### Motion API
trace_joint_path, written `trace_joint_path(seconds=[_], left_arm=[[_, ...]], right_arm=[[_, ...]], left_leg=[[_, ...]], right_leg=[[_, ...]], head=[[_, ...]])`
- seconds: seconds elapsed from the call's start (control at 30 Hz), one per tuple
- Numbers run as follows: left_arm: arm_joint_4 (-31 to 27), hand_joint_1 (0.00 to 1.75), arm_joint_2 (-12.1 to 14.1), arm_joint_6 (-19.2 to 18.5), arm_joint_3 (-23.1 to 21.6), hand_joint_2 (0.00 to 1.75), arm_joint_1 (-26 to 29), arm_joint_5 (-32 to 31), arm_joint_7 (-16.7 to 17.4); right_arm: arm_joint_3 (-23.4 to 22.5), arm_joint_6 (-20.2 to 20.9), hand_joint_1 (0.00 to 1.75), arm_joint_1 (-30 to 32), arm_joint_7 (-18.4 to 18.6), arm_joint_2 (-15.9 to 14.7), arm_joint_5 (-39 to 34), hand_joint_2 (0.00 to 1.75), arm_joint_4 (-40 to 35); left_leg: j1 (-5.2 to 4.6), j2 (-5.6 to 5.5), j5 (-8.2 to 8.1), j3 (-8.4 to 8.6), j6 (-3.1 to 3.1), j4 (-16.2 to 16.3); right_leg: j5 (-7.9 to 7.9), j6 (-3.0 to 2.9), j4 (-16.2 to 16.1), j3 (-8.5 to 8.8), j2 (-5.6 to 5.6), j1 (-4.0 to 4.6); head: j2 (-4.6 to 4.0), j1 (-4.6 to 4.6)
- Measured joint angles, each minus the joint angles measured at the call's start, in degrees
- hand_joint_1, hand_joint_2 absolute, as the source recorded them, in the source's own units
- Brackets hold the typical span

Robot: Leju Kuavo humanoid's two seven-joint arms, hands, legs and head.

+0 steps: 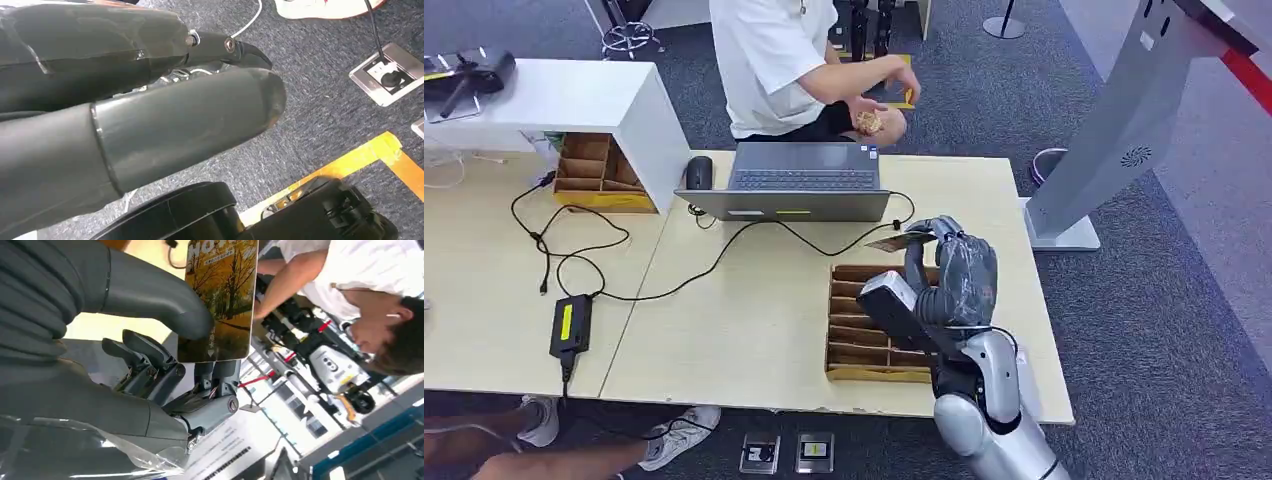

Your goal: Pass the card to the sensor for recognition and then transmit it.

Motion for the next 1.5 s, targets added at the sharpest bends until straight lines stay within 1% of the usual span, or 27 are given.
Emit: trace_joint_path(seconds=[0.13,0.17,0.27,0.4,0.5,0.6,0.7,0.8,0.87,1.0,1.1,1.2,1.33,1.43,1.5], left_arm=[[0.0,0.0,0.0,0.0,0.0,0.0,0.5,0.2,0.0],[0.0,0.0,0.0,0.0,0.0,0.0,0.6,0.2,0.0],[0.0,0.0,0.1,0.4,0.1,0.0,1.0,0.9,-0.5],[0.0,0.0,0.1,0.5,0.1,0.0,1.5,1.2,-0.8],[0.0,0.0,0.1,0.5,0.1,0.0,1.5,1.4,-0.9],[0.0,0.0,0.1,0.5,0.2,0.0,1.7,1.4,-0.9],[0.0,0.0,0.1,0.6,0.8,0.0,1.7,2.4,-0.9],[0.0,0.0,0.1,0.7,1.2,0.0,1.8,2.7,-0.9],[0.0,0.0,0.0,0.8,1.5,0.0,1.8,3.1,-0.9],[0.0,0.0,0.0,0.8,2.1,0.0,1.8,3.2,-0.9],[0.0,0.0,0.0,0.8,2.6,0.0,1.8,3.2,-0.9],[0.0,0.0,-0.1,0.9,2.9,0.0,1.8,3.7,-0.9],[0.0,0.0,-0.2,1.2,3.5,0.0,1.8,4.5,-0.5],[0.0,0.0,-0.2,1.4,4.0,0.0,1.8,4.6,-0.2],[0.0,0.0,-0.2,1.4,4.1,0.0,1.8,4.5,0.0]], right_arm=[[-1.9,0.8,1.75,3.4,1.7,-1.4,0.3,1.75,-2.8],[-2.4,1.0,1.75,4.1,2.0,-1.6,-1.2,1.75,-3.5],[-4.6,1.0,1.75,7.3,1.1,-2.2,-10.3,1.75,-5.7],[-6.6,0.8,1.75,9.8,0.6,-3.2,-12.7,1.75,-8.2],[-8.0,0.2,1.75,11.6,1.7,-3.9,-15.3,1.75,-9.9],[-9.3,-0.4,1.75,13.5,2.8,-4.9,-16.2,1.75,-11.5],[-10.9,-0.2,1.75,15.5,4.6,-5.9,-18.2,1.75,-13.4],[-12.1,0.5,1.75,16.8,5.5,-6.8,-19.6,1.75,-14.7],[-12.7,1.5,1.75,17.4,6.7,-7.3,-20.4,1.75,-15.2],[-14.0,2.6,1.75,18.7,8.5,-8.6,-20.6,1.75,-15.5],[-14.8,2.9,1.75,19.3,8.7,-9.3,-20.6,1.75,-15.6],[-15.1,5.7,1.75,19.5,10.8,-9.8,-21.6,1.75,-15.6],[-15.4,10.7,1.75,19.5,14.9,-10.4,-24.5,1.75,-15.6],[-15.4,13.5,1.75,19.4,18.6,-11.2,-25.6,1.75,-15.6],[-15.4,14.7,1.75,19.4,20.5,-11.8,-25.8,1.75,-15.7]], left_leg=[[-0.04,0.06,-0.02,-0.03,0.02,0.0],[-0.04,0.07,-0.02,-0.01,0.02,0.0],[-0.04,0.03,-0.02,-0.04,0.02,0.0],[-0.05,0.09,-0.02,-0.03,0.03,0.0],[-0.06,0.07,0.0,-0.05,0.05,0.0],[-0.08,0.09,0.02,-0.06,0.09,0.0],[-0.12,0.07,0.04,-0.08,0.12,0.0],[-0.15,0.09,0.04,-0.08,0.13,0.0],[-0.16,0.09,0.07,-0.08,0.18,0.0],[-0.22,0.07,0.1,-0.11,0.24,0.0],[-0.24,0.08,0.1,-0.11,0.24,0.0],[-0.29,0.08,0.15,-0.12,0.33,0.0],[-0.35,0.08,0.19,-0.14,0.39,0.0],[-0.39,0.08,0.21,-0.15,0.42,0.0],[-0.42,0.07,0.22,-0.16,0.45,0.0]], right_leg=[[0.0,0.0,0.0,-0.02,0.01,-0.04],[0.0,0.01,0.0,-0.03,0.01,-0.04],[0.0,0.01,0.0,-0.02,-0.01,-0.05],[0.04,0.07,0.0,-0.05,0.03,-0.07],[0.05,0.08,0.0,-0.04,0.01,-0.08],[0.1,0.15,0.0,-0.06,0.03,-0.1],[0.11,0.17,0.0,-0.06,0.01,-0.13],[0.14,0.21,0.0,-0.07,0.03,-0.17],[0.16,0.24,0.0,-0.07,0.03,-0.17],[0.2,0.31,0.0,-0.07,0.02,-0.23],[0.23,0.35,0.0,-0.07,0.03,-0.26],[0.25,0.39,0.0,-0.07,0.02,-0.3],[0.27,0.42,0.0,-0.08,0.02,-0.36],[0.31,0.48,0.0,-0.08,0.01,-0.39],[0.32,0.49,0.0,-0.08,0.01,-0.43]], head=[[0.0,0.0],[0.0,0.02],[0.02,0.02],[0.0,0.02],[0.0,0.0],[0.0,0.0],[0.02,0.02],[0.0,0.0],[0.0,0.0],[0.0,0.0],[0.0,0.02],[0.0,0.02],[0.0,0.0],[0.0,0.0],[0.02,0.0]])
